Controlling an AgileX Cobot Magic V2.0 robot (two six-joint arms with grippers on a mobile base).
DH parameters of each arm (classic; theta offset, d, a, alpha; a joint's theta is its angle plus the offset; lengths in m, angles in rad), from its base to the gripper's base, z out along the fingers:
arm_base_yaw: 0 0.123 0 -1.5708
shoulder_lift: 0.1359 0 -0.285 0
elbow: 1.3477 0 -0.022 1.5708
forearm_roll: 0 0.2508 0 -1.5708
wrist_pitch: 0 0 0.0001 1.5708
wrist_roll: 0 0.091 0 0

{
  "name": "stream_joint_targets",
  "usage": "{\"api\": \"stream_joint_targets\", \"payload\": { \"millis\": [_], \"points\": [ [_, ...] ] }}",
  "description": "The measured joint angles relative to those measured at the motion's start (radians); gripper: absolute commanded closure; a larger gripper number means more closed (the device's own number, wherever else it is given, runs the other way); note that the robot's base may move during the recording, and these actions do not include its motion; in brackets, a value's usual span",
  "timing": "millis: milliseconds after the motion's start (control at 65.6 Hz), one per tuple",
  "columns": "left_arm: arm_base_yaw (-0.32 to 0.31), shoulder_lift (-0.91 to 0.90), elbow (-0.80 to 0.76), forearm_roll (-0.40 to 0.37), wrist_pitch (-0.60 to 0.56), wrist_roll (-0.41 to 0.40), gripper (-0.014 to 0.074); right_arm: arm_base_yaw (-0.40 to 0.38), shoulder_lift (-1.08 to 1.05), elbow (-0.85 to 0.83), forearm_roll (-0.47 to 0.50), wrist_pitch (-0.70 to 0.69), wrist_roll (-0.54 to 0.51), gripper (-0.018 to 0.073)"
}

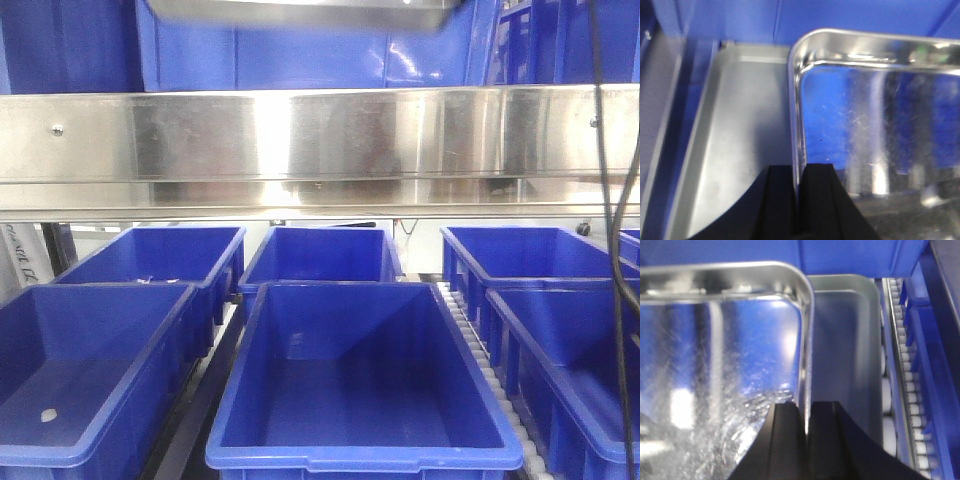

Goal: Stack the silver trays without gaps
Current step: 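Lower the held tray with both grippers onto the silver tray on the shelf, then open both grippers and raise them off the stacked trays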

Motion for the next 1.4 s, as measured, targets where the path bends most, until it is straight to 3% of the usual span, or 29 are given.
{"api": "stream_joint_targets", "payload": {
  "millis": [670,747,884,929,1082,1280,1402],
  "points": [
    [0.002,0.073,-0.008,0.042,-0.053,-0.002,0.0600,-0.025,0.078,0.000,-0.007,-0.069,-0.005,0.0573],
    [0.002,0.074,-0.008,0.041,-0.053,-0.002,0.0596,-0.027,0.078,0.000,-0.007,-0.069,-0.005,0.0528],
    [0.004,0.074,-0.012,0.038,-0.044,-0.002,0.0465,-0.027,0.078,0.000,-0.007,-0.079,-0.007,0.0345],
    [0.010,0.074,-0.016,0.027,-0.033,-0.016,0.0367,-0.020,0.078,-0.002,-0.006,-0.093,-0.007,0.0272],
    [0.022,0.074,-0.029,0.025,-0.021,-0.019,0.0234,-0.016,0.078,-0.008,-0.012,-0.108,-0.007,0.0262],
    [0.024,0.074,-0.029,0.046,-0.002,-0.024,0.0273,-0.014,0.078,-0.010,-0.017,-0.096,-0.007,0.0265],
    [0.024,0.072,-0.029,0.046,0.000,-0.025,0.0436,-0.014,0.078,-0.010,-0.017,-0.081,-0.007,0.0368]
  ]
}}
